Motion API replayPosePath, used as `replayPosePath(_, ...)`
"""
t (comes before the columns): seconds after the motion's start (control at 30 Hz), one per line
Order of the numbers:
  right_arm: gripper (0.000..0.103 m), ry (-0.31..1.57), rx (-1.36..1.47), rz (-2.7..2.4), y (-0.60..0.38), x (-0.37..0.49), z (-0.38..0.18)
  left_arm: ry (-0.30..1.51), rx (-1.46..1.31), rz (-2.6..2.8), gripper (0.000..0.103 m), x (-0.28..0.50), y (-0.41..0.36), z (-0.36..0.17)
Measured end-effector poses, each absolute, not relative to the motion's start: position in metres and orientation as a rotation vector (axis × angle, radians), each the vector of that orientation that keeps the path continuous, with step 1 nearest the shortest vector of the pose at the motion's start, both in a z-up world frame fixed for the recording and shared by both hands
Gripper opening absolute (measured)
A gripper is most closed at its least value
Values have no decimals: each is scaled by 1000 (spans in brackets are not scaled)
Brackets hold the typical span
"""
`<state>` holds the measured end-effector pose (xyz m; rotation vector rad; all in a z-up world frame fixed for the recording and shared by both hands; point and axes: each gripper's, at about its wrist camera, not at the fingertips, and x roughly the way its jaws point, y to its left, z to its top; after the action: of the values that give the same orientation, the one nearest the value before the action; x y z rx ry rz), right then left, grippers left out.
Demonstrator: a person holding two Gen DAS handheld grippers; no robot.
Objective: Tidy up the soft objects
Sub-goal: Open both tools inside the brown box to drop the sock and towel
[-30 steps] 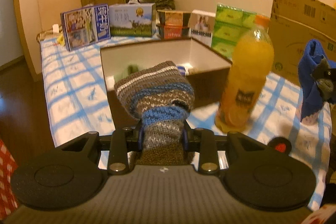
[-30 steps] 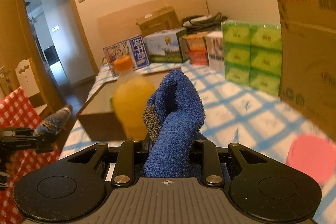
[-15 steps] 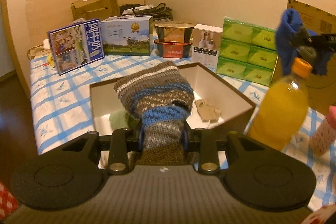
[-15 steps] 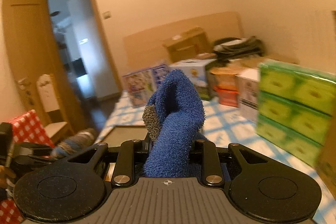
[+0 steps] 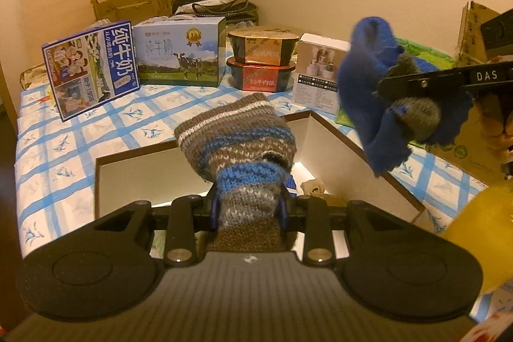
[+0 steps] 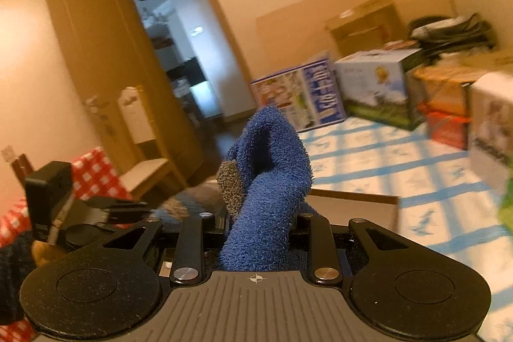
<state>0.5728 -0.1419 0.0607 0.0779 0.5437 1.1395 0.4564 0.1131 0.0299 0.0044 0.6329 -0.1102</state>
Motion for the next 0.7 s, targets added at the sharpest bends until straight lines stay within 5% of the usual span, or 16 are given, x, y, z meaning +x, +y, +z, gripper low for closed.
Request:
replayPosePath(0.17,31,565,127,1242,-121,589,45,644,8,-121,30,475,111,13)
replayPosePath(0.2,43,576,112,1236,-116,592,41,647,6,-120,30,478,113,10)
replayPosePath(0.23,66,587,90,1212,-112,594,38,651,2,-116,30,481,114,6)
replayPosePath(0.3,86,596,12,1133,-103,596,32,660,-3,-108,30,485,118,0)
replayPosePath(0.6,87,673,-147,979,-101,602,-3,720,-18,-90,33,499,130,-26)
replayPosePath(0.7,87,682,-165,955,-106,599,-11,727,-12,-94,43,503,128,-29)
